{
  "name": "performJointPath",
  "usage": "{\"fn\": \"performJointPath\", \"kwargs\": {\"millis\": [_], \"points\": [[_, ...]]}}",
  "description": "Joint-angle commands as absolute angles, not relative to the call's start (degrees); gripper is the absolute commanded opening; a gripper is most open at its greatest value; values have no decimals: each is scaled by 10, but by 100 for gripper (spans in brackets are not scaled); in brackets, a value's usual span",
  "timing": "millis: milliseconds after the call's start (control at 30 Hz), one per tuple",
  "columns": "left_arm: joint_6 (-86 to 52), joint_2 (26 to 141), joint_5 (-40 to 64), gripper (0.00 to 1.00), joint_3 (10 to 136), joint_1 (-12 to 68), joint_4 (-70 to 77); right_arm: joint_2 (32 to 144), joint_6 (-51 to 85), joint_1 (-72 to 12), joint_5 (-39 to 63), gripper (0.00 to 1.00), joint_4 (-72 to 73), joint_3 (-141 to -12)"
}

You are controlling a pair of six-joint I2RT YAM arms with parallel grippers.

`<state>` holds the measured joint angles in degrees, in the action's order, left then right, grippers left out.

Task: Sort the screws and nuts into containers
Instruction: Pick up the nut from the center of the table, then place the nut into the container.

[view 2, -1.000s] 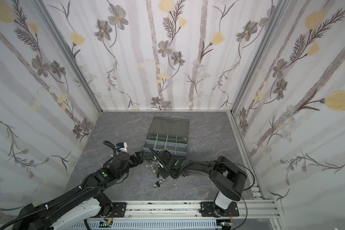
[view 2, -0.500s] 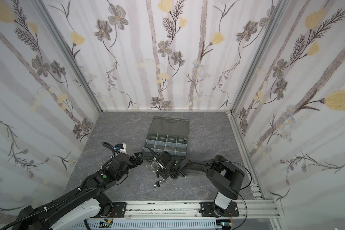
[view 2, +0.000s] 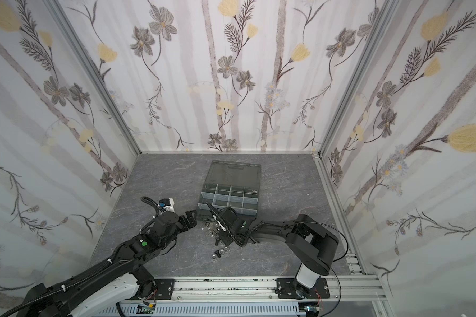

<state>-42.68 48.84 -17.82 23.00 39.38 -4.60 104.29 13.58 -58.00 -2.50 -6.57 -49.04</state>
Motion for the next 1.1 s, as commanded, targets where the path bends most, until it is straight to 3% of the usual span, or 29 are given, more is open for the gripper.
{"fn": "performJointPath", "kwargs": {"millis": [0, 600, 1067], "points": [[-439, 485, -189, 100, 228, 392, -38, 1041, 145, -578, -35, 13, -75, -485], [-444, 475, -192, 100, 222, 393, -38, 966, 171, -557, -34, 8, -68, -486], [-444, 476, -183, 100, 221, 393, -38, 922, 162, -483, -81, 9, -86, -499]]}}
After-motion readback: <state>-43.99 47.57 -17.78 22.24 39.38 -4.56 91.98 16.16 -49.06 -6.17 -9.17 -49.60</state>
